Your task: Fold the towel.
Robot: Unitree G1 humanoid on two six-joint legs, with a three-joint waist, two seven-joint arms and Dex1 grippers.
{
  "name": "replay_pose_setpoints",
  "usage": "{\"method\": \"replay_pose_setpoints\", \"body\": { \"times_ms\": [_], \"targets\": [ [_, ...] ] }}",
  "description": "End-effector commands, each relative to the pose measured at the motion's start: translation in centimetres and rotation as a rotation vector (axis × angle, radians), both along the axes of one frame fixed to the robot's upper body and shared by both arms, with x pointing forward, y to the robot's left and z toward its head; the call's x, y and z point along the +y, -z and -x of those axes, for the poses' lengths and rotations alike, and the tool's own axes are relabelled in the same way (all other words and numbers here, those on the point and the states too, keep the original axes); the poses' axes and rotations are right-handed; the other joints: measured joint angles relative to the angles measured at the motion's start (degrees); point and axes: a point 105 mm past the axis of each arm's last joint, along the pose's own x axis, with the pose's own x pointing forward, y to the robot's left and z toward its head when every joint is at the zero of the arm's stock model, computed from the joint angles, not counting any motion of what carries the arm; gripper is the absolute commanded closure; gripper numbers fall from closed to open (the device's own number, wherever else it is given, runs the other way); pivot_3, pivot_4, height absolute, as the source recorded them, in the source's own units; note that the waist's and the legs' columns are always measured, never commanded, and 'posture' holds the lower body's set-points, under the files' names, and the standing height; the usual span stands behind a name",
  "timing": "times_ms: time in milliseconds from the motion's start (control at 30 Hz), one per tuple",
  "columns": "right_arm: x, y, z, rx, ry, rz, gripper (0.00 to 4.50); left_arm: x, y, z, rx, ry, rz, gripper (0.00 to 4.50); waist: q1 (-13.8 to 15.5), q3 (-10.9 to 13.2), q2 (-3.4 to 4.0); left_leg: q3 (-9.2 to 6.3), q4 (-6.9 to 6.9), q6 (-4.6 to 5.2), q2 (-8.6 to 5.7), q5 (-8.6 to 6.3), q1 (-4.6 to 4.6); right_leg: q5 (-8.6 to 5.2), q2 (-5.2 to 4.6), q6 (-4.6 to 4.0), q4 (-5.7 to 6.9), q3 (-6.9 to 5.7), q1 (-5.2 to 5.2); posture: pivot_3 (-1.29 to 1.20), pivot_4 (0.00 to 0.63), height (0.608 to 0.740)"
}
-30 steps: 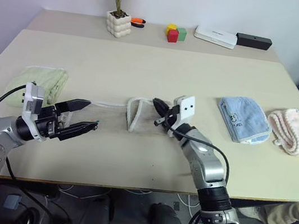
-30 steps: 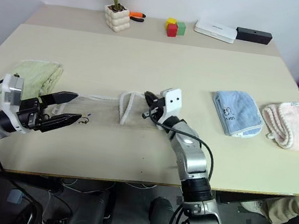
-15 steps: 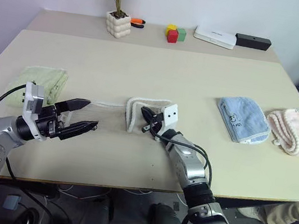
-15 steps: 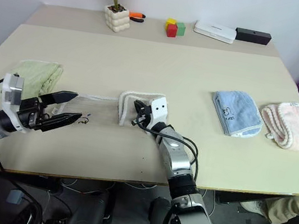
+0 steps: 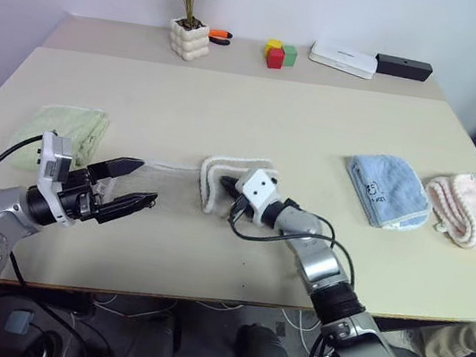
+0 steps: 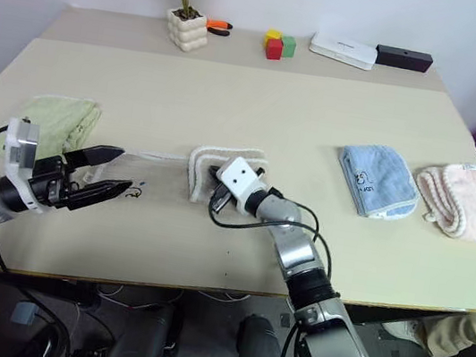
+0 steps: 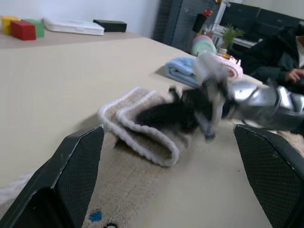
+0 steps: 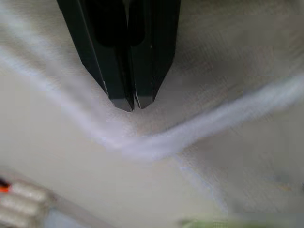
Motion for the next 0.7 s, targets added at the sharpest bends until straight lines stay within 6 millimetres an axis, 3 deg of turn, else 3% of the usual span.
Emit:
{"method": "replay_pose_setpoints", "body": {
  "times_ms": [33, 133, 200, 233, 367, 467, 500, 700],
  "targets": [
    [-0.1, -4.7, -0.1, -0.082, -0.018, -0.091, 4.44, 0.1, -1.0, 0.3, -0.031, -0.011, 0.03, 0.0, -0.01, 0.0, 0.0, 0.0, -0.01, 0.0, 0.01, 0.0, 0.0, 0.0, 0.01, 0.0, 0.0, 0.0, 0.0, 0.0, 0.15, 0.74],
    [-2.7, -9.3, -0.3, -0.036, -0.017, -0.257, 4.44, 0.9, -0.1, 0.5, 0.096, -0.161, 0.224, 0.0, -0.03, 0.0, 0.01, 0.01, -0.04, 0.0, 0.02, 0.0, 0.0, 0.07, -0.03, 0.13, -0.01, 0.0, -0.01, 0.0, 0.15, 0.74],
    [-3.4, -10.1, 1.9, -0.013, -0.167, -0.276, 3.93, 1.4, 0.2, 1.3, 0.18, -0.217, 0.327, 0.0, 0.15, 0.0, -0.02, -0.01, -0.02, 0.01, 0.02, -0.01, -0.05, 0.11, -0.05, 0.2, -0.02, -0.01, -0.01, 0.0, 0.15, 0.74],
    [-3.8, -9.4, 2.9, 0.007, -0.225, -0.218, 3.65, 1.5, 0.1, 1.9, 0.203, -0.235, 0.352, 0.0, 0.29, 0.0, -0.04, -0.04, -0.01, 0.02, 0.02, -0.01, -0.06, 0.11, -0.07, 0.21, -0.02, -0.04, 0.0, 0.0, 0.15, 0.74],
    [-5.7, -8.7, 4.3, 0.042, -0.286, -0.153, 1.86, 1.2, -0.3, 4.1, 0.31, -0.268, 0.402, 0.0, 0.22, -0.01, -0.07, -0.11, 0.06, 0.02, 0.02, -0.02, -0.03, 0.0, -0.08, -0.01, -0.04, -0.12, 0.08, 0.0, 0.15, 0.74],
    [-6.0, -8.2, 5.2, 0.052, -0.337, -0.105, 0.3, 2.1, -0.5, 4.7, 0.372, -0.376, 0.529, 0.0, 0.15, 0.02, -0.03, -0.1, 0.1, 0.02, 0.04, -0.01, 0.01, -0.03, -0.07, -0.06, -0.04, -0.09, 0.08, 0.0, 0.15, 0.74],
    [-5.9, -8.2, 5.5, 0.054, -0.361, -0.098, 0.08, 2.2, -0.3, 4.9, 0.403, -0.406, 0.562, 0.0, 0.16, 0.02, -0.03, -0.1, 0.1, 0.02, 0.03, -0.01, 0.01, -0.03, -0.07, -0.07, -0.04, -0.09, 0.08, 0.0, 0.15, 0.74],
    [-5.8, -8.3, 6.4, 0.036, -0.439, -0.03, 0.08, 0.7, 1.9, 6.1, 0.587, -0.487, 0.672, 0.0, 0.3, 0.01, -0.04, -0.08, 0.1, 0.02, -0.01, -0.02, 0.01, -0.05, -0.08, -0.1, -0.07, -0.05, 0.08, 0.0, 0.15, 0.74]
  ]
}}
